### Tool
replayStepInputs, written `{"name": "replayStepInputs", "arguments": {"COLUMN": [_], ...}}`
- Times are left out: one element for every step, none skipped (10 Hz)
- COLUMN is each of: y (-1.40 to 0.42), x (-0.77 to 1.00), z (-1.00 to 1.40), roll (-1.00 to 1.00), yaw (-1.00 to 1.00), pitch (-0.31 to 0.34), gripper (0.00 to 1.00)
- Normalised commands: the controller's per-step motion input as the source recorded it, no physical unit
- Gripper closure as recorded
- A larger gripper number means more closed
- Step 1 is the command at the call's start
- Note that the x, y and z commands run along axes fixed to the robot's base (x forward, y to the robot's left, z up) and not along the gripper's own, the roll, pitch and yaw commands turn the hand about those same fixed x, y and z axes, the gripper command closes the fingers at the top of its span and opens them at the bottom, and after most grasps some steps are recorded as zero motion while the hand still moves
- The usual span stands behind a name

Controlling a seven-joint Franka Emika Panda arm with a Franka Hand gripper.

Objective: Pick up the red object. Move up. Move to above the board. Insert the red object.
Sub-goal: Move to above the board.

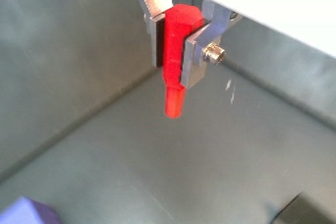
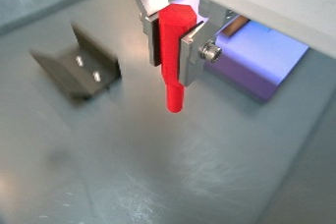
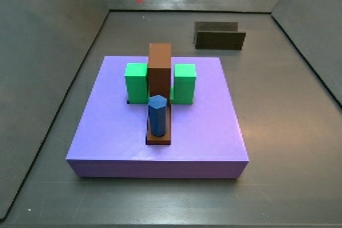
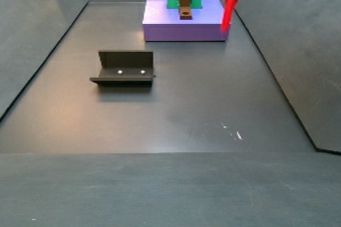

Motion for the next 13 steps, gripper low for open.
{"name": "replayStepInputs", "arguments": {"y": [0.00,0.00,0.00,-0.01,0.00,-1.40,-1.40,-1.40,-1.40,-1.40,-1.40,-1.40,-0.89], "x": [-0.02,0.04,0.03,0.01,0.03,0.39,0.38,0.42,0.45,0.45,0.46,0.50,0.35], "z": [1.40,1.40,0.94,0.41,0.18,0.21,0.20,0.20,0.21,0.21,0.21,0.22,0.14], "roll": [0.03,0.00,0.00,0.01,0.01,0.07,0.07,0.07,0.00,0.02,0.01,0.00,0.02], "yaw": [0.00,0.01,0.00,0.00,0.01,-0.11,-0.10,-0.03,0.01,0.00,0.01,0.01,0.01], "pitch": [0.032,0.085,0.097,0.072,0.042,0.206,0.202,0.228,0.214,0.185,0.159,0.142,0.138], "gripper": [1.00,1.00,1.00,1.00,1.00,1.00,1.00,1.00,1.00,1.00,1.00,1.00,1.00]}}
